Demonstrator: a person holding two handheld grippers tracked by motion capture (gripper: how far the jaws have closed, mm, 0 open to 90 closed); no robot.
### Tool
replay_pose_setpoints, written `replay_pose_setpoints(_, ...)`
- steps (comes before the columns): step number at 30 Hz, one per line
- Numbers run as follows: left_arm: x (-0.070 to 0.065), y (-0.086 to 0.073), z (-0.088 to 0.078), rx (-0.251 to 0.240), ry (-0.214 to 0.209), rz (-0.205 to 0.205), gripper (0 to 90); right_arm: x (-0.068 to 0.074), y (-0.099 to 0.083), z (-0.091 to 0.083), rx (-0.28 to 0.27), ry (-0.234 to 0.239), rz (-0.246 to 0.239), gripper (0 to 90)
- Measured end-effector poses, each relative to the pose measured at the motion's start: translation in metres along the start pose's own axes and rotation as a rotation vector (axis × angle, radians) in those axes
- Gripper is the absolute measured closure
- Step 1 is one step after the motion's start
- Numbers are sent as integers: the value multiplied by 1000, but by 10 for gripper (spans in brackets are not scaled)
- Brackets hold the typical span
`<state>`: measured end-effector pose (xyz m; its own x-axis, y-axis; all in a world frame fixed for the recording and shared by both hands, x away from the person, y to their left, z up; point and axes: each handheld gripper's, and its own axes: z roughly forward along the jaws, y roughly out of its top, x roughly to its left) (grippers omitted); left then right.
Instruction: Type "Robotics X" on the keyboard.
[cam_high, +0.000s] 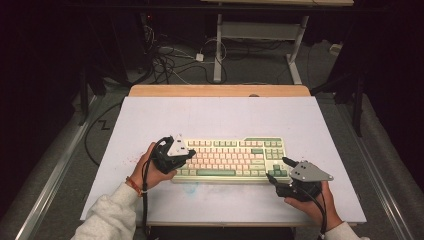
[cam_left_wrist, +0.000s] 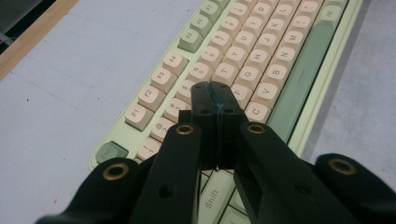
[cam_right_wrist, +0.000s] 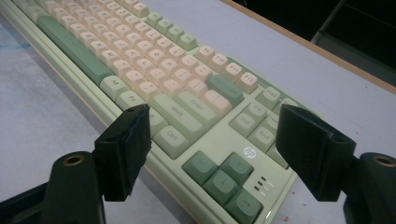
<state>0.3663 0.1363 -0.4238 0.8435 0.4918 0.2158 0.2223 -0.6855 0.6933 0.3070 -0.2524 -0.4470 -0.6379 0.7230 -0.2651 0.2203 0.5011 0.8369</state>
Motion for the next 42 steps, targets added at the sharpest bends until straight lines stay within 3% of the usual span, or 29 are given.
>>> replay_pose_setpoints(10,-7,7,-6,-32,-18,8,879,0,0,1,9,5,1,271)
replay_pose_setpoints(26,-20,16,-6,-45,-46,41,877,1,-1,3,26,13,-9,274)
replay_pose_setpoints(42,-54,22,29,21,-150,129,875,6,-1,4,45,14,-38,275)
